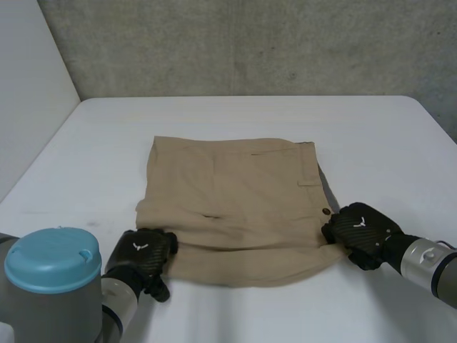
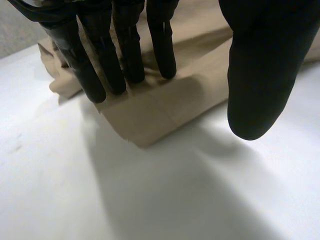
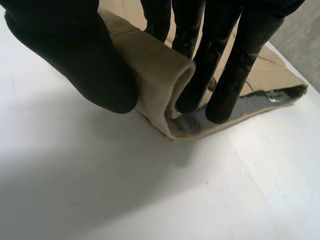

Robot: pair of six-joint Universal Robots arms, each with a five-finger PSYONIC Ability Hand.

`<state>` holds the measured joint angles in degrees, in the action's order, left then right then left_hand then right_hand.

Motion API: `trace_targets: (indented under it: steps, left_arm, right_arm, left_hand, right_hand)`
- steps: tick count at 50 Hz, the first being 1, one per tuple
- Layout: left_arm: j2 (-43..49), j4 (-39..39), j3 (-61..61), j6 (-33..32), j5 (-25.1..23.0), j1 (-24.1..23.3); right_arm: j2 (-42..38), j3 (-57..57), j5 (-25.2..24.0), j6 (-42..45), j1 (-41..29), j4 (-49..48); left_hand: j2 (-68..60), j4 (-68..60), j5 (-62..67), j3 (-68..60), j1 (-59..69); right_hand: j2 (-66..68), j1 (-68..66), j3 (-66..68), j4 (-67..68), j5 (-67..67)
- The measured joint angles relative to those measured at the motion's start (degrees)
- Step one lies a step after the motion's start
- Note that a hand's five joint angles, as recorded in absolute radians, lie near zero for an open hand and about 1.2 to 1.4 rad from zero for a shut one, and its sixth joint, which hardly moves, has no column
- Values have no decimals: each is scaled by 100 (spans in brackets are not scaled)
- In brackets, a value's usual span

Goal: Fold the shorts.

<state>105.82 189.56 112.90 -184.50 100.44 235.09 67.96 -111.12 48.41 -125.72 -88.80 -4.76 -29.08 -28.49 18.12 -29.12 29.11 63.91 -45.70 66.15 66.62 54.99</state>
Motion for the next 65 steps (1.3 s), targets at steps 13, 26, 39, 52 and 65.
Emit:
trace_targets:
  steps: [13,26,39,52,65]
  left_arm:
    - [134,381,-242,-14,19,9]
    - [571,687,-517,-690,97,110]
    - [965,1561,-651,-1428,79,344]
    - [1054,1605,-776,-1507,29,478]
    - [691,1146,-792,-1651,-9,548]
  right_arm:
    - [39,343,217,-864,-380,4]
    - [28,817,1143,-2168,-840,-20]
    - [47,912,1428,-2306,-1324,17]
    - [177,752,1486,-2305,-1340,27]
    - [278,756,1571,-2314,-1351,-18]
  left_hand:
    - [0,0,0,0,0]
    - [59,111,-104,94,-117]
    - [-1144,-1214,1200,-1147,1184]
    - [-2563,-2616,2553,-2537,2537]
    - [-3917,-4022,3717,-3860,3589]
  right_hand:
    - [256,-680,153,157,148]
    - [313,-847,151,160,162]
    - [-1105,44,-1317,-1350,-1131]
    - [-863,-179,-1095,-1141,-1026]
    - [338,-1000,94,165,152]
